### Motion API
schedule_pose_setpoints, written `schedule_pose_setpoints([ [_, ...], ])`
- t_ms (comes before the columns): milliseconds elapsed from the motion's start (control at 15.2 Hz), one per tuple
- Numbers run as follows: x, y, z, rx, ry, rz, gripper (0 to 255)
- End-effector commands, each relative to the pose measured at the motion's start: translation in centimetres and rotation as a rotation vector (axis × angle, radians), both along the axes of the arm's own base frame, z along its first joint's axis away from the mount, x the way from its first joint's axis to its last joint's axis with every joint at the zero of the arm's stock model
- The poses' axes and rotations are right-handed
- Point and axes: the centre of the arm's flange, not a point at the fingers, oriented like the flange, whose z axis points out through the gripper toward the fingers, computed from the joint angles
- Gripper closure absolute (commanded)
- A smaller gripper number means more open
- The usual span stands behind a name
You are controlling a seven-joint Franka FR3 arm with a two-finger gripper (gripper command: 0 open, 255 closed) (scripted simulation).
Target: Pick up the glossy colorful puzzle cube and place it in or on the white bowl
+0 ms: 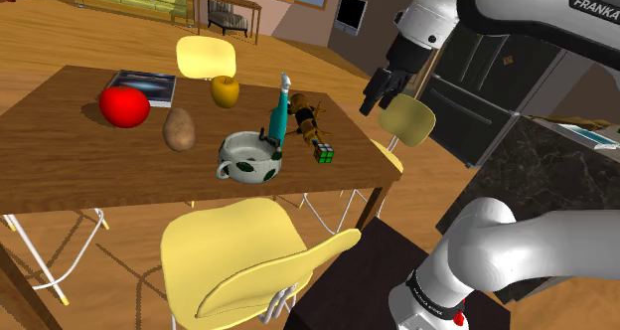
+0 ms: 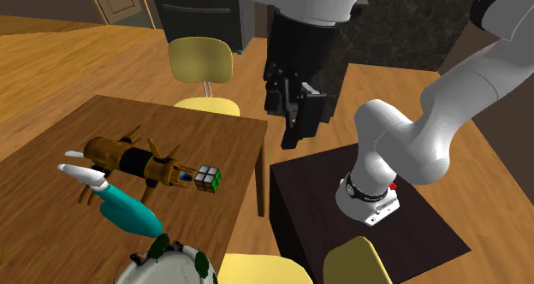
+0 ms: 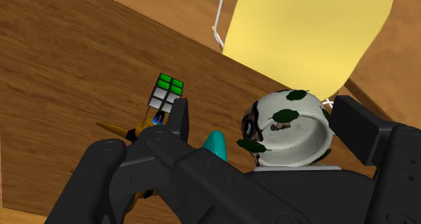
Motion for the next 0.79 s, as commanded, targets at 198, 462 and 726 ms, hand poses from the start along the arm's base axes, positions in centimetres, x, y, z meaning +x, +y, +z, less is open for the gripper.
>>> schedule_pose_setpoints([
  [198,2.7,-1.6,-2.7,-0.001,0.019,-0.005,0],
  [462,6.2,-3.7,-6.3,-0.002,0.044,-0.012,0],
  [726,9.5,-5.9,-10.0,-0.004,0.069,-0.019,0],
])
